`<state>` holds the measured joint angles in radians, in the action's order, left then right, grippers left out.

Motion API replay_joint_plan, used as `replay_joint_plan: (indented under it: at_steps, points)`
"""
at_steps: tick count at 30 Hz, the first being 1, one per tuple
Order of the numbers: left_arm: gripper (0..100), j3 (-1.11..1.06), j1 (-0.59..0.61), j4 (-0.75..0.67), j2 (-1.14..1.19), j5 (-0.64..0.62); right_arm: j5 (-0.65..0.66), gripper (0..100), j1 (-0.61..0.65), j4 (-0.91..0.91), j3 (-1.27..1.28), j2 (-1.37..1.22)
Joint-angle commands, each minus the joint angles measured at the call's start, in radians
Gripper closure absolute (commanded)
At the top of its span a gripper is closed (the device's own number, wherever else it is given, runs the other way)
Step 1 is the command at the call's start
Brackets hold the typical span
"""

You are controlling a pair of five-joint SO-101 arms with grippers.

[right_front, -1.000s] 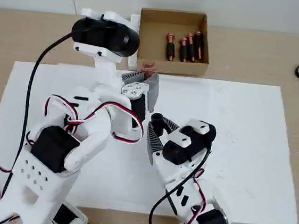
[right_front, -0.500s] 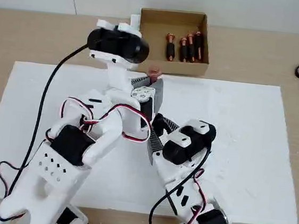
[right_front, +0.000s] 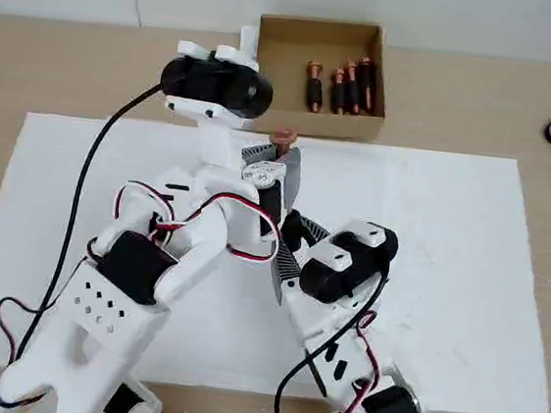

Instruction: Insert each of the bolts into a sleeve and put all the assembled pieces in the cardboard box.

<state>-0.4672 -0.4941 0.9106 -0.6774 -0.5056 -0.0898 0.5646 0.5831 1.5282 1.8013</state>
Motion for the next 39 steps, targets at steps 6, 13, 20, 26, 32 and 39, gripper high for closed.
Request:
replay_joint_plan:
  at_steps: [6, 13, 20, 26, 32, 39]
  points:
    - [99, 0.007, -0.006, 0.011, -0.009, -0.009, -0.009, 99.5, -0.019, -0.025, -0.006, 0.015]
    - [99, 0.013, -0.023, 0.037, -0.011, -0.009, -0.009, 99.5, -0.019, -0.025, -0.006, 0.015]
    - [99, 0.013, -0.028, 0.034, -0.011, -0.009, -0.009, 99.5, -0.018, -0.025, -0.006, 0.015]
    - [99, 0.007, -0.031, 0.017, -0.011, -0.009, -0.009, 99.5, -0.015, -0.025, -0.006, 0.015]
    - [99, 0.005, -0.028, 0.012, -0.011, -0.009, -0.009, 99.5, -0.013, -0.025, -0.005, 0.015]
    - [99, 0.005, -0.028, 0.012, -0.009, -0.009, -0.011, 99.5, -0.012, -0.025, -0.005, 0.015]
